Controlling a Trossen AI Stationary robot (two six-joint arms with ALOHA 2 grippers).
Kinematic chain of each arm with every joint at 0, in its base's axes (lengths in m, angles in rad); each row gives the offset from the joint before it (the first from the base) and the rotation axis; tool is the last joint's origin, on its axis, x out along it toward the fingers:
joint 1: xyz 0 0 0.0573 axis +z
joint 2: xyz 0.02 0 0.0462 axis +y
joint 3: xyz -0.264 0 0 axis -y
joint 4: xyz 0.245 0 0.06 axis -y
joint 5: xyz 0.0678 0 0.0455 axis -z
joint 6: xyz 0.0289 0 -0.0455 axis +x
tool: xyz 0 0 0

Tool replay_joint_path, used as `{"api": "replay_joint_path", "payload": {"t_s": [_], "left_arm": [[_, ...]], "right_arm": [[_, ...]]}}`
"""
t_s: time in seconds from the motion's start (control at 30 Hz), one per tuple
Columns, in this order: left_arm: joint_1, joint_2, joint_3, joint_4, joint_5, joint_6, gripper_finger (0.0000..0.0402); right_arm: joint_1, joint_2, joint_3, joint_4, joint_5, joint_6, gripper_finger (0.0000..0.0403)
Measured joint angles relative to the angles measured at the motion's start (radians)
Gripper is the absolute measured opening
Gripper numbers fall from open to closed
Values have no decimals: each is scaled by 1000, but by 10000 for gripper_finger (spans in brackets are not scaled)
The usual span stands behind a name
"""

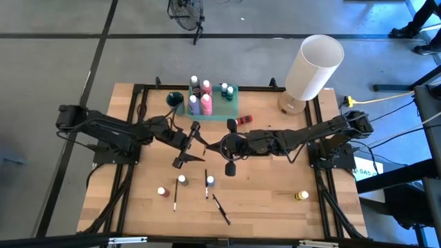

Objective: Pick & Place Paint Supplies
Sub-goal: Put the silver paintbrush into the green cup

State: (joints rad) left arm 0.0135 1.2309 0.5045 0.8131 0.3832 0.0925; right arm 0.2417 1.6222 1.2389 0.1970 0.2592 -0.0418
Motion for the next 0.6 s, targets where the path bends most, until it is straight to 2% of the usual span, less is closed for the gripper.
{"api": "replay_joint_path", "payload": {"t_s": [0.27, 0.6], "left_arm": [[1, 11, 0, 0, -8, 15, 233], [1, 11, 0, -1, -8, 51, 174]], "right_arm": [[0, 0, 0, -8, 0, 5, 0], [-8, 13, -1, -10, 0, 9, 0]]}}
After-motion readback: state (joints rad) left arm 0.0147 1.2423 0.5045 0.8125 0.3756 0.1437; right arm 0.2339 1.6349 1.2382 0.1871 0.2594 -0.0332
